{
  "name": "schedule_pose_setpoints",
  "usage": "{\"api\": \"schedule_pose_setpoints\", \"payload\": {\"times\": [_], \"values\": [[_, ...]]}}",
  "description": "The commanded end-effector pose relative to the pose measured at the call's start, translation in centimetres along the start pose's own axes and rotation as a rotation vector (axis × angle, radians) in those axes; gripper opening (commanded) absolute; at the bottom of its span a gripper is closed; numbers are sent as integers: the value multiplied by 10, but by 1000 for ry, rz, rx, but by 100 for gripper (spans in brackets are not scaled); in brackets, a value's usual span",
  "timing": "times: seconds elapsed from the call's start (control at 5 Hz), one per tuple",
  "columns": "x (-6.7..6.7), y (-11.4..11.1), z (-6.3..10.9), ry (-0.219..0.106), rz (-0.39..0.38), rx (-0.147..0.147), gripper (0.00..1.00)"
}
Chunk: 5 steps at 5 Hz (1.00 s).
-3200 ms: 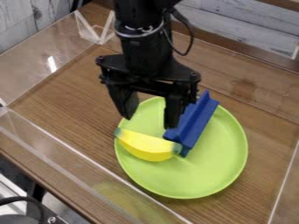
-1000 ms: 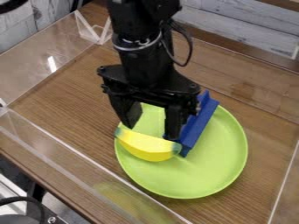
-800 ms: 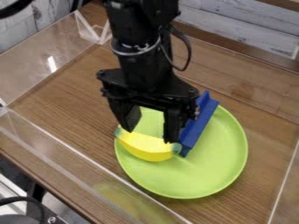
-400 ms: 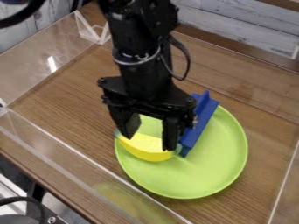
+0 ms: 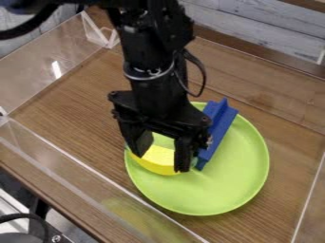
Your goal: Put the banana in the green plate
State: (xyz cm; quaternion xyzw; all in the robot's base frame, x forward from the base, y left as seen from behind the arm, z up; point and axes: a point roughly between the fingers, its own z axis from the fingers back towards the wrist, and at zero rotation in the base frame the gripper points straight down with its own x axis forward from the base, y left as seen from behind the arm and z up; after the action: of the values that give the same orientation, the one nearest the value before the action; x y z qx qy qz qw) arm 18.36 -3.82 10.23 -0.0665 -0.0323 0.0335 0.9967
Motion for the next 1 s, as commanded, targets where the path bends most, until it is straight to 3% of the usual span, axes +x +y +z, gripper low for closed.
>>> {"api": "schedule_pose_setpoints", "payload": {"times": [0.0, 0.8], "values": [[3, 0, 0, -10, -15, -5, 100], [2, 5, -9, 17, -104, -21, 100]]}}
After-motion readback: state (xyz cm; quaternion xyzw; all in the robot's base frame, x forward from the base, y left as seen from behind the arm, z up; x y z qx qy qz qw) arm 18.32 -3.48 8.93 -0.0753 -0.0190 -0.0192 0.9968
